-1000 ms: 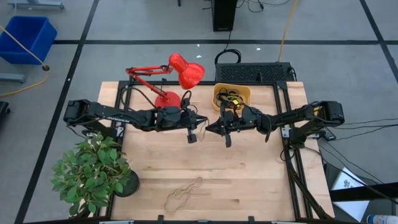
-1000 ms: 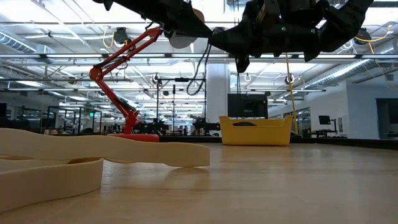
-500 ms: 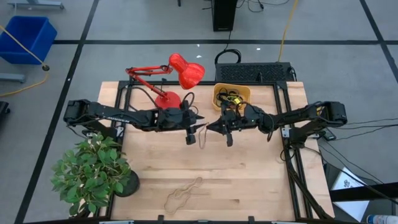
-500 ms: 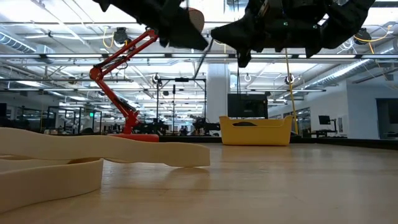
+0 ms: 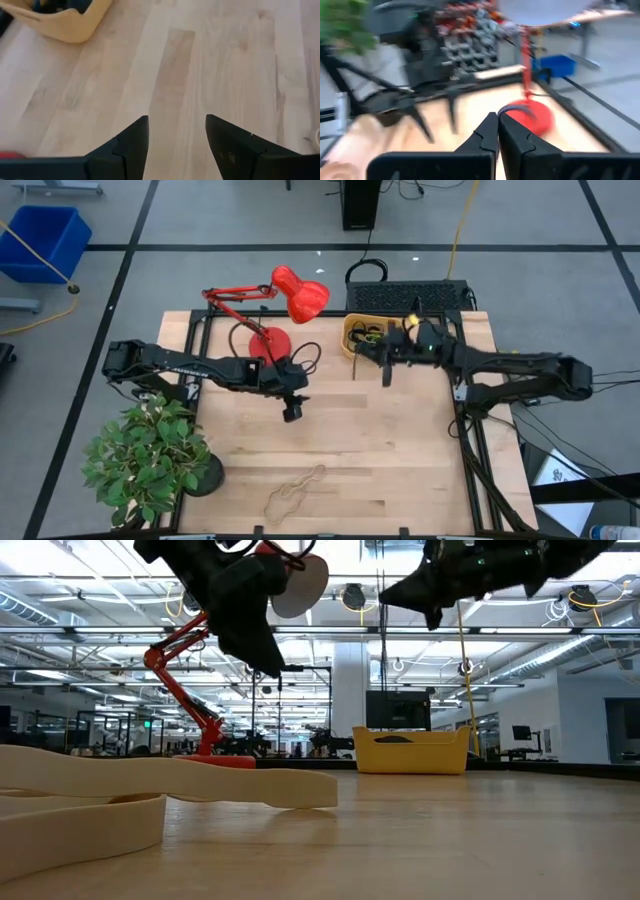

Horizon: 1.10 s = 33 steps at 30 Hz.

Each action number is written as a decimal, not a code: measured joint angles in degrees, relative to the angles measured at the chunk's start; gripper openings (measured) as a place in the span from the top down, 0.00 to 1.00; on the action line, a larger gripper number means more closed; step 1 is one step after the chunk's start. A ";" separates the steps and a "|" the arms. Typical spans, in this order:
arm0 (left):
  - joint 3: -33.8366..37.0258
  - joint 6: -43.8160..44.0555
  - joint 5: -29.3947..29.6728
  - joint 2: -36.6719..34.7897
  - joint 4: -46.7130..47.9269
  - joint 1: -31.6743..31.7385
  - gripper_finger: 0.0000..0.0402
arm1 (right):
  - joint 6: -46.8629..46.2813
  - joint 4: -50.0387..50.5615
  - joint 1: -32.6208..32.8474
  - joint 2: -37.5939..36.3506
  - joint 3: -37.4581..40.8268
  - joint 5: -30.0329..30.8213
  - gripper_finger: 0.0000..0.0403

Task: Pick and place rubber bands into bin
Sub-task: Put the purple rubber band into the yellow container

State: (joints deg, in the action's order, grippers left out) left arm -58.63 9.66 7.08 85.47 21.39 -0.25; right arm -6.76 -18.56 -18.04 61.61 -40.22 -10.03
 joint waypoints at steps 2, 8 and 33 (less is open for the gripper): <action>0.00 0.92 -0.02 0.00 0.42 0.01 0.49 | 0.42 7.61 -1.95 -0.98 -3.80 1.92 1.00; 0.00 1.04 0.45 0.00 -0.68 0.13 0.49 | 3.97 30.68 -7.31 1.57 -18.23 5.89 1.00; 0.00 1.45 0.49 0.00 -1.08 0.17 0.50 | 11.78 40.00 -17.78 20.41 -13.00 14.63 1.00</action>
State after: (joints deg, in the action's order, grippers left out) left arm -58.63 11.11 7.57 85.47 20.32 -0.08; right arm 5.02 21.44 -35.83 82.03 -53.22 4.60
